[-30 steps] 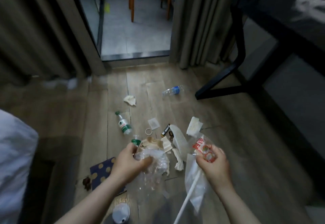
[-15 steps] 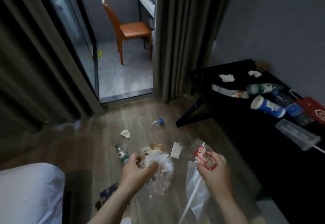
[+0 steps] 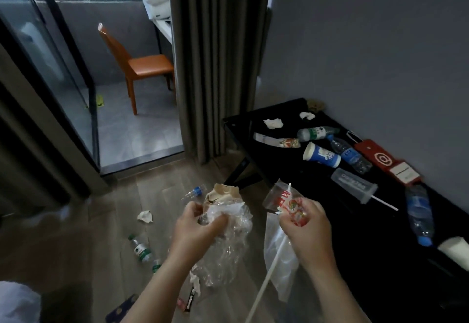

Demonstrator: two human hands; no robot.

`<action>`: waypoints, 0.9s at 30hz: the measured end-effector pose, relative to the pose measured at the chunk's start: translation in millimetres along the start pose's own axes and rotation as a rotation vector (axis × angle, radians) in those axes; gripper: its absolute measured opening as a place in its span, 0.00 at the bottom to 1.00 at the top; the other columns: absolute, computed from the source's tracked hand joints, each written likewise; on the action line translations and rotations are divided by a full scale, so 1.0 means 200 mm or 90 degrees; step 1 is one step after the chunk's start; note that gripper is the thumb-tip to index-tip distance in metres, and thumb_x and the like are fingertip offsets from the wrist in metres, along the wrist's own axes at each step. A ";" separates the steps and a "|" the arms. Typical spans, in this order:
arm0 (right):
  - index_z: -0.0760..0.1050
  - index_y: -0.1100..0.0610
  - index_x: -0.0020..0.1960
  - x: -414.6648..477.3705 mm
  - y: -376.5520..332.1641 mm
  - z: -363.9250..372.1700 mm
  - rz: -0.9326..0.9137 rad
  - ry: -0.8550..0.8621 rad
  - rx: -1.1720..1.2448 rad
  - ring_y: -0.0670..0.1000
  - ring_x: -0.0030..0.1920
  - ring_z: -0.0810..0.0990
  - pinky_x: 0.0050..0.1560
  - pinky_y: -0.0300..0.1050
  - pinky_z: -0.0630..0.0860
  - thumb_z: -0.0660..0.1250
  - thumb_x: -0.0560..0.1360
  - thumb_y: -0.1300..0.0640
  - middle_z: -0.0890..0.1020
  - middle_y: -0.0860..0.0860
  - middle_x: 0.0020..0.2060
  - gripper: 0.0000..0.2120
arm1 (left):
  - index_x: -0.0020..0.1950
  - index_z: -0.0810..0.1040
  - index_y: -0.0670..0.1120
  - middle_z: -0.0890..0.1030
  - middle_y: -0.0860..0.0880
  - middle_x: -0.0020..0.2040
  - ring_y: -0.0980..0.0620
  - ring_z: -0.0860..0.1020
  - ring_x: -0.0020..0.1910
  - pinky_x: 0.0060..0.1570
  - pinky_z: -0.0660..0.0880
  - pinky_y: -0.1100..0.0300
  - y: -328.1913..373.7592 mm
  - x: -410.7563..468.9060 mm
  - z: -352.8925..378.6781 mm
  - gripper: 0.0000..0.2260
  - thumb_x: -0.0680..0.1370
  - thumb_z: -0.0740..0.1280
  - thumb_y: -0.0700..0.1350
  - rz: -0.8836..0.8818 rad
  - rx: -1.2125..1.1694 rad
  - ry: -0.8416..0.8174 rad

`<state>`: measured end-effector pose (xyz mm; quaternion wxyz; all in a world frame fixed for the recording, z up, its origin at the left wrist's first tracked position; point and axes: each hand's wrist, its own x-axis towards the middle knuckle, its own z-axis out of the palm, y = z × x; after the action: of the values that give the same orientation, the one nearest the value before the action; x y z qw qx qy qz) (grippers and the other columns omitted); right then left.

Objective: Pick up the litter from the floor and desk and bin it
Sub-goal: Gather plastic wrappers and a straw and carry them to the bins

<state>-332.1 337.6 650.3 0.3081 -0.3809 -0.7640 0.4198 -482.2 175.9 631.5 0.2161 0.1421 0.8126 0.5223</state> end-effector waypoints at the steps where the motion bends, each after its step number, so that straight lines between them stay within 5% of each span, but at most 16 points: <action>1: 0.75 0.46 0.40 0.00 0.00 -0.03 0.002 0.014 -0.001 0.38 0.40 0.78 0.37 0.27 0.73 0.72 0.70 0.61 0.75 0.43 0.46 0.11 | 0.45 0.74 0.51 0.80 0.55 0.40 0.61 0.80 0.31 0.26 0.74 0.64 0.02 0.00 0.02 0.14 0.67 0.76 0.53 0.008 0.001 -0.006; 6: 0.74 0.44 0.38 0.01 0.00 -0.15 0.045 0.097 -0.003 0.37 0.40 0.78 0.35 0.25 0.72 0.72 0.70 0.62 0.75 0.44 0.46 0.13 | 0.45 0.76 0.51 0.82 0.52 0.37 0.60 0.80 0.29 0.24 0.74 0.66 0.16 0.08 0.13 0.12 0.67 0.76 0.50 0.041 -0.049 -0.076; 11: 0.74 0.47 0.41 0.00 -0.04 -0.25 0.103 0.233 -0.016 0.43 0.37 0.79 0.35 0.33 0.74 0.72 0.69 0.61 0.77 0.47 0.45 0.10 | 0.43 0.76 0.52 0.82 0.52 0.35 0.52 0.82 0.29 0.31 0.81 0.52 0.34 0.19 0.23 0.12 0.66 0.76 0.52 0.077 -0.076 -0.210; 17: 0.72 0.44 0.46 -0.19 -0.04 -0.41 0.208 0.396 -0.095 0.44 0.43 0.79 0.40 0.33 0.72 0.74 0.70 0.59 0.79 0.51 0.49 0.14 | 0.43 0.76 0.54 0.82 0.56 0.35 0.58 0.80 0.29 0.23 0.73 0.68 0.49 0.20 0.48 0.12 0.65 0.75 0.52 0.150 -0.061 -0.408; 27: 0.72 0.45 0.37 -1.01 -0.07 -0.86 0.380 0.766 -0.224 0.43 0.37 0.76 0.33 0.33 0.68 0.73 0.66 0.63 0.78 0.50 0.39 0.15 | 0.46 0.76 0.55 0.82 0.52 0.40 0.56 0.81 0.36 0.33 0.76 0.63 0.56 -0.49 1.01 0.13 0.66 0.74 0.55 0.220 0.043 -0.800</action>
<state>-95.8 231.9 710.4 0.4829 -0.7857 -0.3798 0.0724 -295.6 335.6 680.5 0.5585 0.5556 0.5129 0.3411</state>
